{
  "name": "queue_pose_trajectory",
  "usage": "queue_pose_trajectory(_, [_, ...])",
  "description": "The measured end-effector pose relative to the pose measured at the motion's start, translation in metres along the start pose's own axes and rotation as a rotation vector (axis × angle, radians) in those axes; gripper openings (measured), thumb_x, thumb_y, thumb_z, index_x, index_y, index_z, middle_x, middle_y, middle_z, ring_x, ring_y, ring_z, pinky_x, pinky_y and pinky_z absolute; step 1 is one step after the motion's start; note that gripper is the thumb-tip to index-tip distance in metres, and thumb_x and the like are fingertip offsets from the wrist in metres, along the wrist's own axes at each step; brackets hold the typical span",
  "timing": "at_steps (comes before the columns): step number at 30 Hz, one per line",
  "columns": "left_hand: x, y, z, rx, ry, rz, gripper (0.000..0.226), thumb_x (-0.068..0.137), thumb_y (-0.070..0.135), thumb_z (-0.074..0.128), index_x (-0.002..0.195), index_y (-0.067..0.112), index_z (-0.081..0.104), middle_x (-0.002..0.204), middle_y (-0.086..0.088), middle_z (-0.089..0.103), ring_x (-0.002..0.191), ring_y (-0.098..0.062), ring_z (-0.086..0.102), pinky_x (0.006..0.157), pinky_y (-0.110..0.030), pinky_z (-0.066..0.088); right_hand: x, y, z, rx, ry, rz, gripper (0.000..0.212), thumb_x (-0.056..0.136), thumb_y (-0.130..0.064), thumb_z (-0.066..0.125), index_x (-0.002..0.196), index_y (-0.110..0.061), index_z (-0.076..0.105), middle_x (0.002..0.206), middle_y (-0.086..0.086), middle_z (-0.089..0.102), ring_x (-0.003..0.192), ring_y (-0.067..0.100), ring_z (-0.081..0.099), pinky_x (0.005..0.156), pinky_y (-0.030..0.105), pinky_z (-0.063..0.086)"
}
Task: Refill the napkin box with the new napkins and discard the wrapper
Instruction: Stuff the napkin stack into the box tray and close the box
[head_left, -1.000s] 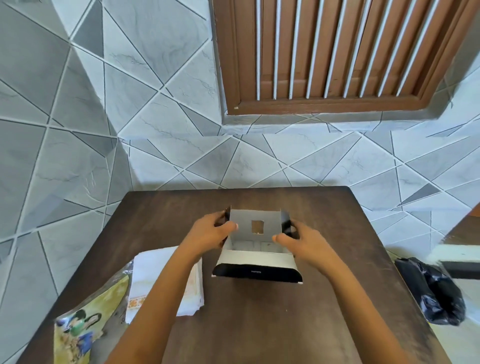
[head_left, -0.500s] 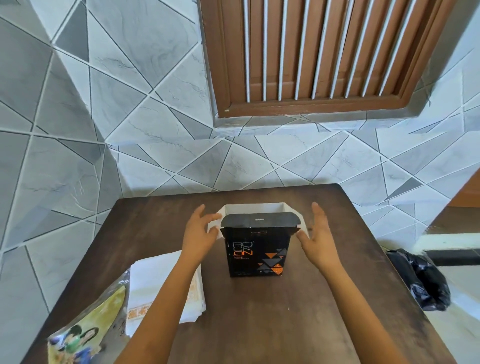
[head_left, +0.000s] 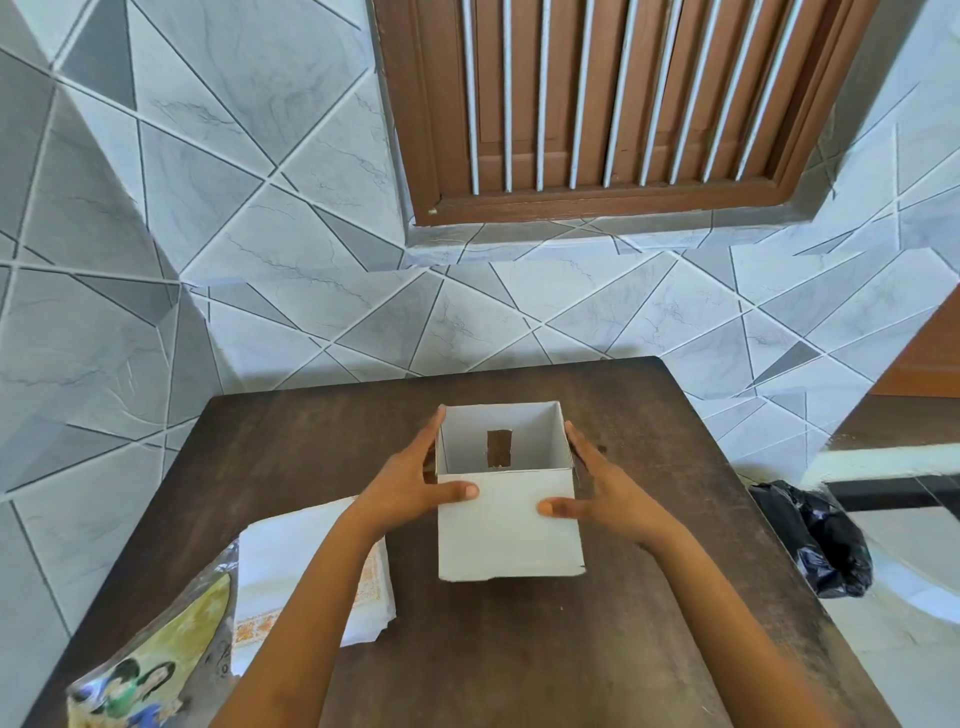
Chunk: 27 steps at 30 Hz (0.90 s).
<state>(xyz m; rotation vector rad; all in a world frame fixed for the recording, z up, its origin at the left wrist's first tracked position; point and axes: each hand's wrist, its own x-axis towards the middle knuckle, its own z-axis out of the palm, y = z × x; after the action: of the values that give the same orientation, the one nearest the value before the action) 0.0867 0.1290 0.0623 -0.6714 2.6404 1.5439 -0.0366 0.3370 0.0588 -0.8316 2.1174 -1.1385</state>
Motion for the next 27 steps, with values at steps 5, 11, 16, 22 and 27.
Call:
queue_pose_trajectory(5, [0.006,-0.002,0.007,0.062,0.101,0.015,0.081,0.077,0.027,0.074,0.143,0.036,0.028,0.153,0.004,0.03,0.138,-0.026,0.035,0.109,-0.039,0.035,0.012,0.007,0.013,-0.192,0.257,-0.042,0.096,0.073,-0.03,0.075,0.145,-0.032,0.012,0.148,-0.003,0.037,0.129,0.023,0.046,0.103,0.043,0.041])
queue_pose_trajectory(11, [0.003,-0.007,0.014,0.056,0.238,0.033,0.058,0.073,0.03,0.077,0.126,0.034,0.053,0.143,0.003,0.047,0.13,-0.023,0.046,0.104,-0.036,0.042,0.017,0.013,0.014,-0.421,0.319,-0.105,0.074,0.074,-0.041,0.071,0.139,-0.027,0.037,0.15,0.001,0.035,0.127,0.023,0.048,0.099,0.039,0.045])
queue_pose_trajectory(16, [-0.005,-0.013,0.015,-0.002,0.251,0.027,0.048,0.072,0.028,0.079,0.114,0.035,0.058,0.137,0.002,0.052,0.126,-0.023,0.049,0.103,-0.035,0.043,0.008,0.015,0.019,-0.418,0.343,-0.122,0.068,0.072,-0.045,0.072,0.133,-0.03,0.045,0.147,-0.004,0.04,0.122,0.02,0.053,0.098,0.035,0.046])
queue_pose_trajectory(22, [-0.006,-0.016,0.021,0.017,0.292,0.052,0.049,0.075,0.03,0.075,0.12,0.034,0.055,0.14,0.003,0.05,0.126,-0.021,0.049,0.099,-0.027,0.041,0.005,0.013,0.025,-0.4,0.367,-0.123,0.07,0.076,-0.043,0.068,0.138,-0.031,0.037,0.148,-0.002,0.035,0.125,0.022,0.051,0.1,0.036,0.044])
queue_pose_trajectory(27, [-0.007,-0.016,0.035,0.065,0.32,0.029,0.067,0.078,0.031,0.073,0.133,0.039,0.037,0.15,0.004,0.036,0.133,-0.022,0.039,0.104,-0.037,0.042,0.005,0.026,0.031,-0.305,0.351,-0.192,0.069,0.079,-0.04,0.066,0.139,-0.028,0.034,0.152,-0.002,0.029,0.129,0.022,0.047,0.098,0.034,0.046])
